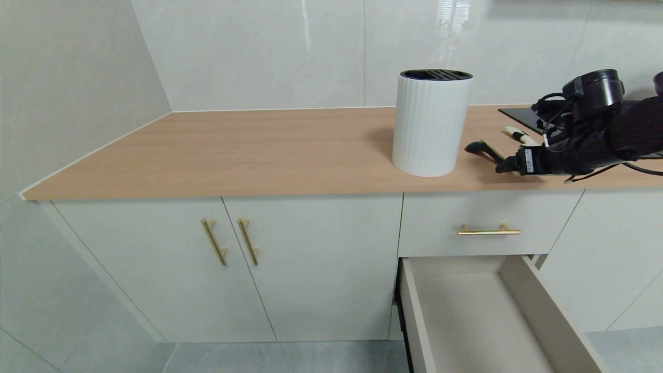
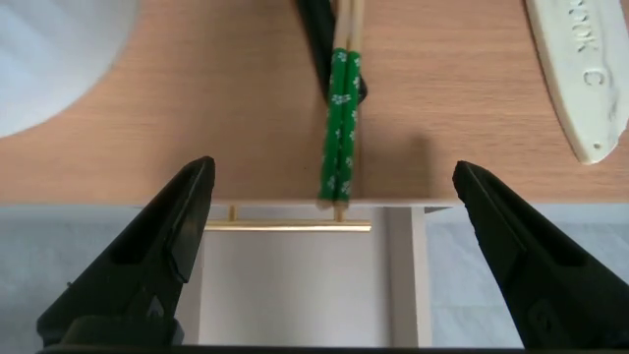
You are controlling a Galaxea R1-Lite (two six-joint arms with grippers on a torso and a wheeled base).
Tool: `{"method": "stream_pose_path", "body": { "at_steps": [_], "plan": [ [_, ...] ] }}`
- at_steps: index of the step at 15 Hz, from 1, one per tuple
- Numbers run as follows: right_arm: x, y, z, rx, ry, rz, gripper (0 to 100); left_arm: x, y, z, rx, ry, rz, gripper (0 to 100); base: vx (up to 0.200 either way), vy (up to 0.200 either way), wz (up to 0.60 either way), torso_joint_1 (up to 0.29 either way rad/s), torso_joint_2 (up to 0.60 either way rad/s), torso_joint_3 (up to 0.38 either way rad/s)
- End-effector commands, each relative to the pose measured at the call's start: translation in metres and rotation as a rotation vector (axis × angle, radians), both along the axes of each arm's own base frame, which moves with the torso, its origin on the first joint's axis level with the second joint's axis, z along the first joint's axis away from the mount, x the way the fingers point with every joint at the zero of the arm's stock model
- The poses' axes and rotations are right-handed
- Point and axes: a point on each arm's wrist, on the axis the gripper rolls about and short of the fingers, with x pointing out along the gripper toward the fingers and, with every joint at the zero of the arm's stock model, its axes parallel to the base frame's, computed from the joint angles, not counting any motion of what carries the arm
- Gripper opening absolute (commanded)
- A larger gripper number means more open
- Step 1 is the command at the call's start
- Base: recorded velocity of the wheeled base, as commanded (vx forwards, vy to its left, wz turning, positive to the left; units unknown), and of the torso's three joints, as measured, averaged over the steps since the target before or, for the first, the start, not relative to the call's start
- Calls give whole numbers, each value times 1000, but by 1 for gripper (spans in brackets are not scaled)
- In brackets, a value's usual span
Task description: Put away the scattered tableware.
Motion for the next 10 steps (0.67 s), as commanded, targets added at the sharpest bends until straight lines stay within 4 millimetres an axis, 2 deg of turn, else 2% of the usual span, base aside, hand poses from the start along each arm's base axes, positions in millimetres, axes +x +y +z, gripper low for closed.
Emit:
{"method": "stream_pose_path", "body": {
  "at_steps": [1,7,8,10],
  "plan": [
    [5,0,-6,-2,16,-1,100,0,0,0,0,1,-1,100,0,0,0,0,0,0],
    [10,0,-10,-8,20,-13,100,0,0,0,0,1,1,100,0,0,0,0,0,0],
    [11,0,-11,-7,21,-14,0,0,0,0,0,1,1,100,0,0,0,0,0,0],
    [11,0,-12,-10,26,-12,0,0,0,0,0,1,1,100,0,0,0,0,0,0]
  ]
}}
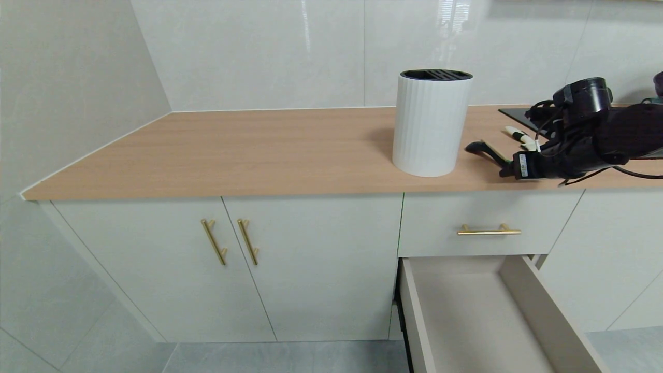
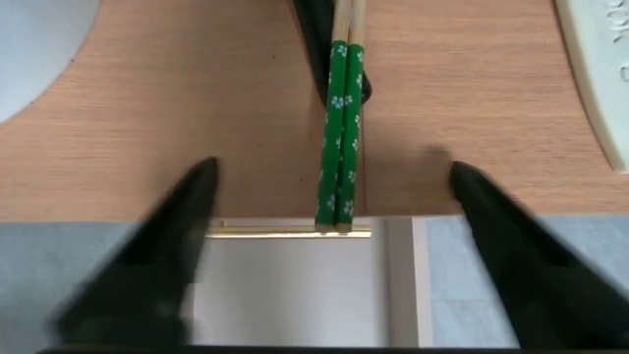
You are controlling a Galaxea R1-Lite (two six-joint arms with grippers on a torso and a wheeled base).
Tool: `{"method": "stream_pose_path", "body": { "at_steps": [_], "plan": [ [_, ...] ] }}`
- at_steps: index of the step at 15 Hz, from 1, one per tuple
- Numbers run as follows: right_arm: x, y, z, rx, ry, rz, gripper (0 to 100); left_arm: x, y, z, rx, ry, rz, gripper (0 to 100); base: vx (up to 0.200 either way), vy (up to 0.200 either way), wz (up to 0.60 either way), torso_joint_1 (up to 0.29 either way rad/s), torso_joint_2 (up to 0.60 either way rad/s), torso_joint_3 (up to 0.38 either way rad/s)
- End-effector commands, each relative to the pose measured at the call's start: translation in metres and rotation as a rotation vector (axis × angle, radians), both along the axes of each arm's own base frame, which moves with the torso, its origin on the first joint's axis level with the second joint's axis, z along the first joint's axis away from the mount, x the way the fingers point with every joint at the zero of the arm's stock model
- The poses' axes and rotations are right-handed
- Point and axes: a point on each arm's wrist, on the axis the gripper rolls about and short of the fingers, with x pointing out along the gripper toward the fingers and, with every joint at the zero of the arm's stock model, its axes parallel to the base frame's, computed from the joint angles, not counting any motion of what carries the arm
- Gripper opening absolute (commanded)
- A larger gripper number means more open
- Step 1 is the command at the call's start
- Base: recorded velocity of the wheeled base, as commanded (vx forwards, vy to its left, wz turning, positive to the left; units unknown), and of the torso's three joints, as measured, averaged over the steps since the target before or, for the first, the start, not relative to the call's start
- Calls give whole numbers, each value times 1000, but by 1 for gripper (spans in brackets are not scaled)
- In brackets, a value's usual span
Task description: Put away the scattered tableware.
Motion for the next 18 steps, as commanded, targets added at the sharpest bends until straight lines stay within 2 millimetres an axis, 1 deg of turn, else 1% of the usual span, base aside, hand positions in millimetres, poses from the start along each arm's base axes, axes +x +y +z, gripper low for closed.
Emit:
{"method": "stream_pose_path", "body": {
  "at_steps": [1,3,5,7,9,11,12,13,14,15,16,18],
  "plan": [
    [1,0,-2,-1,6,1,0,0,0,0,-1,1,0,100,0,0,0,0,0,0],
    [2,0,-2,-1,6,1,0,0,0,0,-1,1,0,100,0,0,0,0,0,0],
    [1,0,2,1,-7,-4,0,0,0,0,-1,3,0,100,0,0,0,0,0,0],
    [-7,-1,12,4,-32,-18,0,0,0,0,-1,1,0,100,0,0,0,0,0,0],
    [-21,-2,28,26,-72,-29,0,0,0,0,-1,1,0,100,0,0,0,0,0,0],
    [-44,-3,46,50,-109,-36,0,0,0,0,-1,1,0,100,0,0,0,0,0,0],
    [-69,-5,55,53,-122,-32,0,0,0,0,-1,1,0,100,0,0,0,0,0,0],
    [-89,-7,59,54,-126,-25,0,0,0,0,-1,1,0,100,0,0,0,0,0,0],
    [-116,-8,65,66,-143,-5,0,0,0,0,-1,1,0,100,0,0,0,0,0,0],
    [-148,-10,76,96,-183,41,0,0,0,0,-1,1,-1,100,0,0,0,0,0,0],
    [-176,-10,82,127,-209,101,0,0,0,0,-1,1,0,100,0,0,0,0,0,0],
    [-228,-13,84,165,-216,172,0,0,0,0,-1,1,0,100,0,0,0,0,0,0]
  ]
}}
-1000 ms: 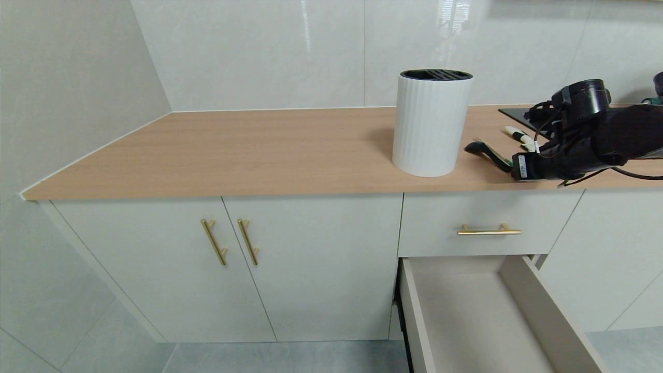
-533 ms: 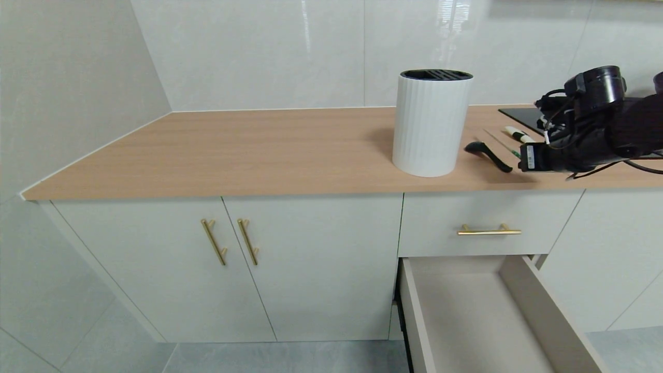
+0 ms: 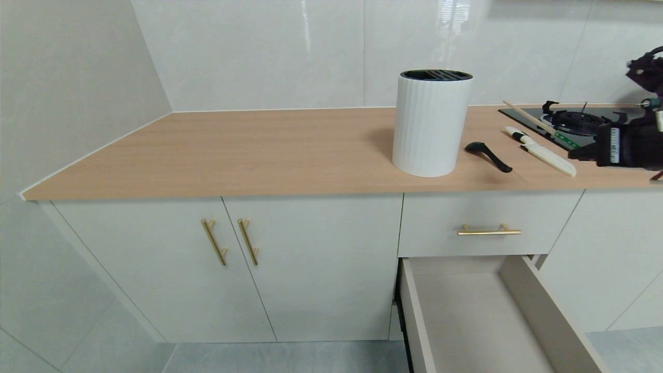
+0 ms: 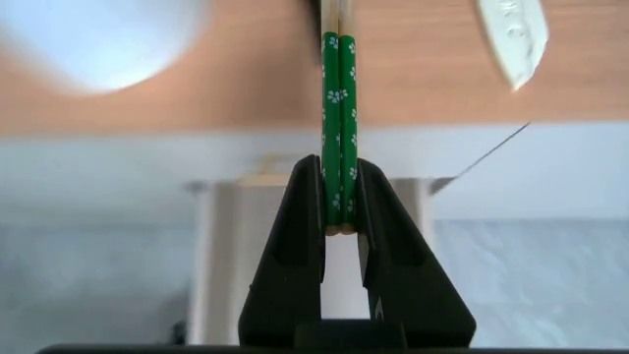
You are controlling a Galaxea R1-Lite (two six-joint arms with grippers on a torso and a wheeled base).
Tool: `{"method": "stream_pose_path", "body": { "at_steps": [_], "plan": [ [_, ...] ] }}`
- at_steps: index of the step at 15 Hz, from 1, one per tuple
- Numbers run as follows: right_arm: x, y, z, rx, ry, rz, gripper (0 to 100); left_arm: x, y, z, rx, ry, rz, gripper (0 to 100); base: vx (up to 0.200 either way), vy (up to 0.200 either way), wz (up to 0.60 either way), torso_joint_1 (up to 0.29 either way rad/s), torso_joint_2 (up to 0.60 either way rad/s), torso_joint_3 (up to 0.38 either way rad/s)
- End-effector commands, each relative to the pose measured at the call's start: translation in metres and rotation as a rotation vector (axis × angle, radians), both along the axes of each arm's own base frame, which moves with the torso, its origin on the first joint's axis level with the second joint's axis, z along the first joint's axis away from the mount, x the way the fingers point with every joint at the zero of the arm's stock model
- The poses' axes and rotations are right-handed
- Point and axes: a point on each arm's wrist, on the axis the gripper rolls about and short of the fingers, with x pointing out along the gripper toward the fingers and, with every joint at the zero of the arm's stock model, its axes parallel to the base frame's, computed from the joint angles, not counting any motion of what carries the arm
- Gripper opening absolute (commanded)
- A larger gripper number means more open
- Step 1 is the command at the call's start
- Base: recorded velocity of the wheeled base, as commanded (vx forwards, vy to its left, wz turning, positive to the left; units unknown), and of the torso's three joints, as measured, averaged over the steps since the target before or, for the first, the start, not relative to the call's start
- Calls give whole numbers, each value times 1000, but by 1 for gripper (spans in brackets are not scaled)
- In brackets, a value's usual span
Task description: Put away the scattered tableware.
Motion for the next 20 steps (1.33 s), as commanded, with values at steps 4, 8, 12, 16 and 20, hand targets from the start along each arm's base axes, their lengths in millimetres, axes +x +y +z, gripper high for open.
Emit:
{"method": "stream_pose_path", "body": {
  "at_steps": [4,8,12,16,20],
  "plan": [
    [-136,-5,-14,99,92,201,0,0,0,0,0,0,0,100,0,0,0,0,0,0],
    [-145,0,-41,85,196,267,0,0,0,0,0,0,0,100,0,0,0,0,0,0],
    [-105,16,-81,49,527,311,0,0,0,0,0,0,0,100,0,0,0,0,0,0],
    [-66,22,-117,-3,731,248,0,0,0,0,0,0,-1,100,0,0,0,0,0,0],
    [-39,28,-143,11,843,215,0,0,0,0,0,0,-1,100,0,0,0,0,0,0]
  ]
}}
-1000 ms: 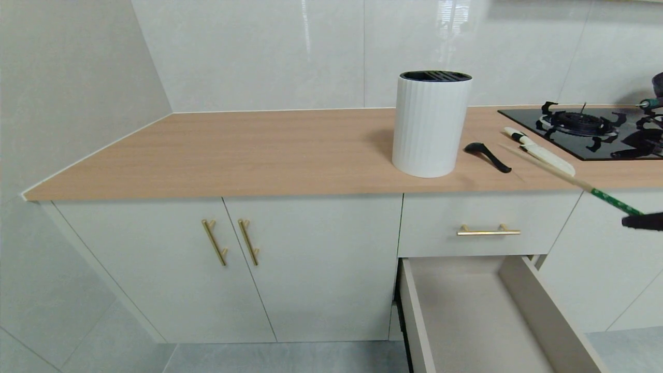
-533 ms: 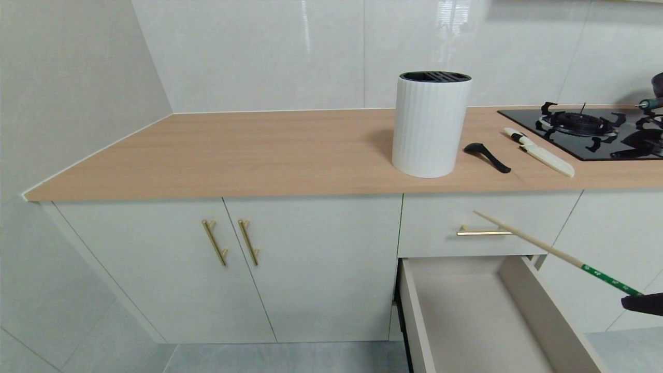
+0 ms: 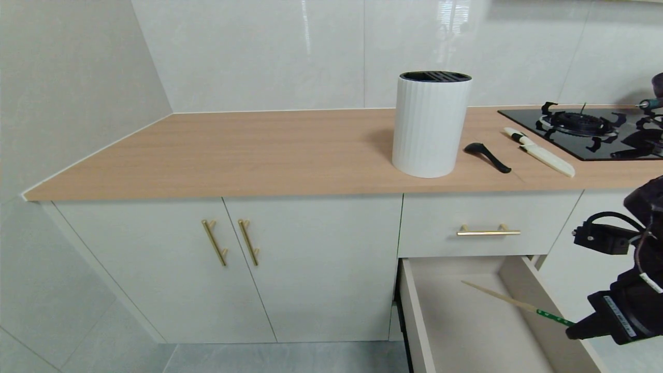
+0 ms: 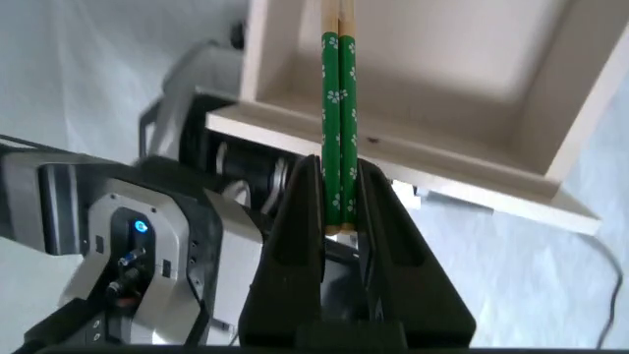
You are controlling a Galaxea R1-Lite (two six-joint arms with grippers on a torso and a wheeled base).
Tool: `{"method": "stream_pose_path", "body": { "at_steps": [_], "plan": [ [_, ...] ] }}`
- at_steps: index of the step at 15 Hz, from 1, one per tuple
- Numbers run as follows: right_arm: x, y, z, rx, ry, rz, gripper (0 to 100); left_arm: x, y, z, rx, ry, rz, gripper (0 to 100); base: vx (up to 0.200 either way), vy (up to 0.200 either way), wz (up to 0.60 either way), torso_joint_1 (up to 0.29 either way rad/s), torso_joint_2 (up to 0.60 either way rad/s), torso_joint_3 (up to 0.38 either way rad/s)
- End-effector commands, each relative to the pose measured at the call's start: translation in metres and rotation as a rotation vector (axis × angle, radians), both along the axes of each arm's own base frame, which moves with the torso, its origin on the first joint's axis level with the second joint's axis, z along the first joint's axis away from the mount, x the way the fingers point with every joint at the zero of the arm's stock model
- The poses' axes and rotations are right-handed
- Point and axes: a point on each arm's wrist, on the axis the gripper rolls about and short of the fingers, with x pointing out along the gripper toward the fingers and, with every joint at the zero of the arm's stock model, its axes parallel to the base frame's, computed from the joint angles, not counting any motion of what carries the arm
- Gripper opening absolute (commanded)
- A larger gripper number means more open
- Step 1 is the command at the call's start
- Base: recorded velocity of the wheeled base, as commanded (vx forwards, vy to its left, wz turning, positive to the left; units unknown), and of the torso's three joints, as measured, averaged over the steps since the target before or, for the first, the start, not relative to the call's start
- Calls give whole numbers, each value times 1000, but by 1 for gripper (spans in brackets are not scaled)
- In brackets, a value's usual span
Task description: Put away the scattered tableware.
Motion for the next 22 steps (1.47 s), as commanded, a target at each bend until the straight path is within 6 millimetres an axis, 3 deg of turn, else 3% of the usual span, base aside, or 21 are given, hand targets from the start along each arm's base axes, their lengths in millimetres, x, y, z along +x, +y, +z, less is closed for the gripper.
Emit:
{"method": "stream_pose_path", "body": {
  "at_steps": [1,7,17,22],
  "plan": [
    [26,6,-27,-14,108,-30,0,0,0,0,0,1,1,100,0,0,0,0,0,0],
    [50,11,-50,-16,125,-86,0,0,0,0,0,0,0,100,0,0,0,0,0,0],
    [61,20,-68,-41,85,-104,0,0,0,0,0,0,1,100,0,0,0,-154,407,249],
    [63,20,-68,-32,54,-106,0,0,0,0,0,0,1,100,0,0,0,-74,245,160]
  ]
}}
